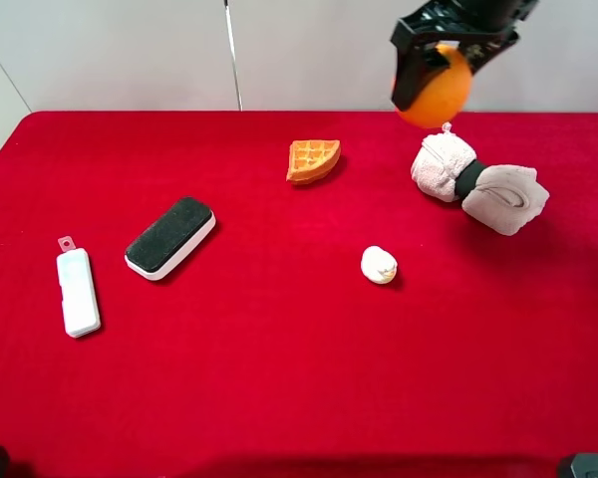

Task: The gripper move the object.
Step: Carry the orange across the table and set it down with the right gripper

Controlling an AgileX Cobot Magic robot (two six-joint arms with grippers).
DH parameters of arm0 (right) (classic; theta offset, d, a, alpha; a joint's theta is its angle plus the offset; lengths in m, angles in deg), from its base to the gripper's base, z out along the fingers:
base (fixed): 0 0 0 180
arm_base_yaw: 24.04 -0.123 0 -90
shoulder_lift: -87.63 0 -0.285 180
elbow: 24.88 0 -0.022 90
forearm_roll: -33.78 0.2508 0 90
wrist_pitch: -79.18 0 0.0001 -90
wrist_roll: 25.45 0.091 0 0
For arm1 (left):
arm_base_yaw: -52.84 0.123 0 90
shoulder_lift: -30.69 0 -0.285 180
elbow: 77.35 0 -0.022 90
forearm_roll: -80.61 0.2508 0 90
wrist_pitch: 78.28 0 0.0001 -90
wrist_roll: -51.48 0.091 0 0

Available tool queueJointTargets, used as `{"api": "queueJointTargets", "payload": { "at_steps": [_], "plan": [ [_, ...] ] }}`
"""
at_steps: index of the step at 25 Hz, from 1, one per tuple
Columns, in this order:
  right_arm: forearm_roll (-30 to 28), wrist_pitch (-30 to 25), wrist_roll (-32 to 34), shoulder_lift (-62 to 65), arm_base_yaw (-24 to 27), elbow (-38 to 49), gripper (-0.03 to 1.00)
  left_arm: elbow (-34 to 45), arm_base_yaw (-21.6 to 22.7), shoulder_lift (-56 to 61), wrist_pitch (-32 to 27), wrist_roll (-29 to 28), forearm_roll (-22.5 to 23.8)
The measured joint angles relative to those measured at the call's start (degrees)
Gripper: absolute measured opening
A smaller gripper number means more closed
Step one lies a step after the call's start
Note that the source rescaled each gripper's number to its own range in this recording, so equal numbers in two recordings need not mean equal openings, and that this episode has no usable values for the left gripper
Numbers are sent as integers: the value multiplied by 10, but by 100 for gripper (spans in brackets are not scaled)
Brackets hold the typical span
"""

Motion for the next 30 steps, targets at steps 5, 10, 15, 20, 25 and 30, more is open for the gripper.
{"api": "queueJointTargets", "payload": {
  "at_steps": [5, 10, 15, 20, 25, 30],
  "plan": [
    [-7, -1, 8, -54, -39, -81, 0, 0, 0, 0, 0, 0, 0],
    [-7, -1, 16, -118, -71, -165, 0, 0, 0, 0, 0, 0, 0],
    [-1, -1, 27, -187, -99, -247, 0, 0, 0, 0, 0, 0, 0],
    [17, 19, 40, -246, -124, -308, 0, 0, 0, 0, 0, 0, 0],
    [44, 72, 45, -295, -137, -353, 0, 0, 0, 0, 0, 0, 0],
    [75, 138, 45, -333, -141, -367, 0, 0, 0, 0, 0, 0, 0]
  ]
}}
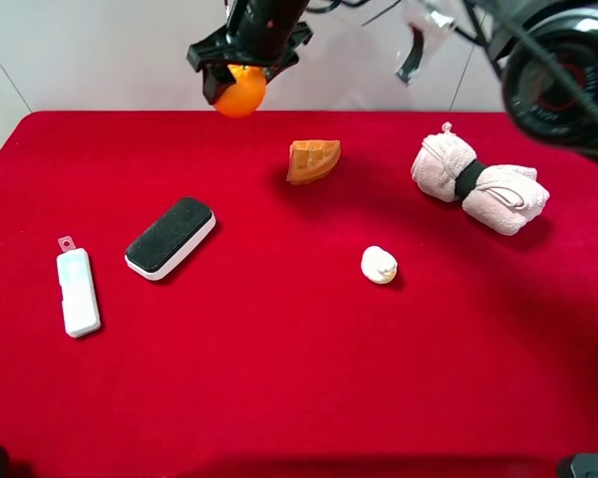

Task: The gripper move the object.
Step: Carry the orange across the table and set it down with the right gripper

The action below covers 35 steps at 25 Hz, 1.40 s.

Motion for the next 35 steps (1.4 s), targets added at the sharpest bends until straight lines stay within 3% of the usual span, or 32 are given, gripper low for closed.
{"api": "queueJointTargets", "payload": {
  "at_steps": [6, 13, 35],
  "plan": [
    [9, 81, 0, -32, 0, 0, 0, 0, 0, 0, 0, 0, 0],
    [2, 126, 0, -66, 0, 0, 0, 0, 0, 0, 0, 0, 0],
    [-11, 133, 0, -118, 8, 0, 0, 0, 0, 0, 0, 0, 0]
  ]
}}
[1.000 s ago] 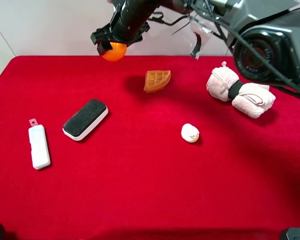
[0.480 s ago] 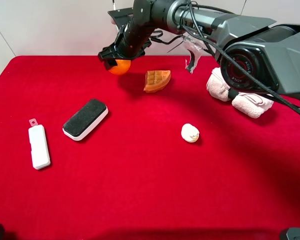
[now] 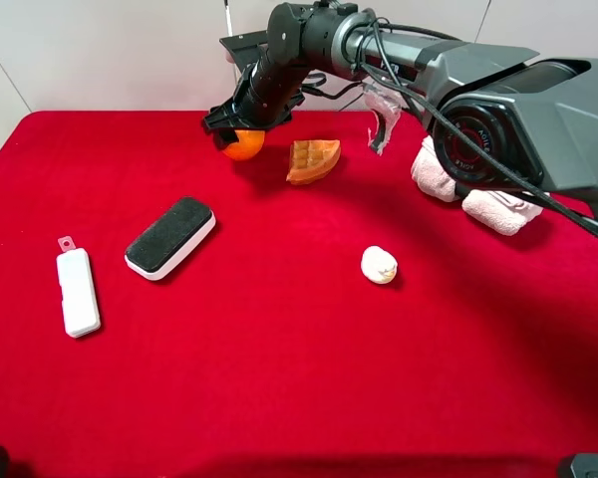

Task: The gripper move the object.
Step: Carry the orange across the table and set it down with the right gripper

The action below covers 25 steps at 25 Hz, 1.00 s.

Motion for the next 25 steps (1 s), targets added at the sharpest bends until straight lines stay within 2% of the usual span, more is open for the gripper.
{"api": "queueJointTargets", "payload": {
  "at_steps": [13, 14, 15, 17, 18, 19, 22, 25],
  "plan": [
    [0, -17, 0, -1, 0, 0, 0, 0, 0, 0, 0, 0, 0],
    [0, -17, 0, -1, 0, 0, 2, 0, 0, 0, 0, 0, 0],
    [0, -17, 0, -1, 0, 0, 15, 0, 0, 0, 0, 0, 0],
    [0, -17, 0, -1, 0, 0, 59, 0, 0, 0, 0, 0, 0],
    [0, -17, 0, -1, 0, 0, 76, 0, 0, 0, 0, 0, 0],
    [0, -17, 0, -1, 0, 0, 86, 0, 0, 0, 0, 0, 0],
    [-4, -19, 0, -1, 0, -2, 98, 0, 0, 0, 0, 0, 0],
    [-7, -25, 0, -1, 0, -15, 99, 0, 0, 0, 0, 0, 0]
  ]
}}
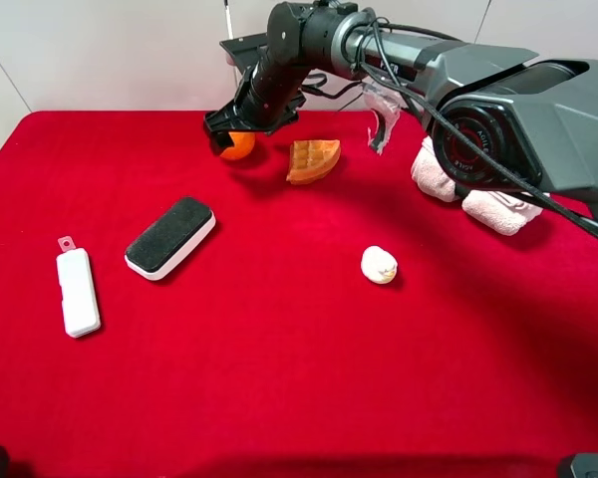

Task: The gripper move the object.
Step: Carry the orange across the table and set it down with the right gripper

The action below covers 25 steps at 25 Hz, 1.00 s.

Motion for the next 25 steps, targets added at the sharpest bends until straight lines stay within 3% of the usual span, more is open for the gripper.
{"api": "queueJointTargets", "payload": {
  "at_steps": [6, 15, 25],
  "plan": [
    [-7, -42, 0, 0, 0, -38, 99, 0, 0, 0, 0, 0, 0],
    [-23, -149, 0, 2, 0, -99, 99, 0, 0, 0, 0, 0, 0],
    [-69, -236, 14, 43, 0, -104, 99, 0, 0, 0, 0, 0, 0]
  ]
}}
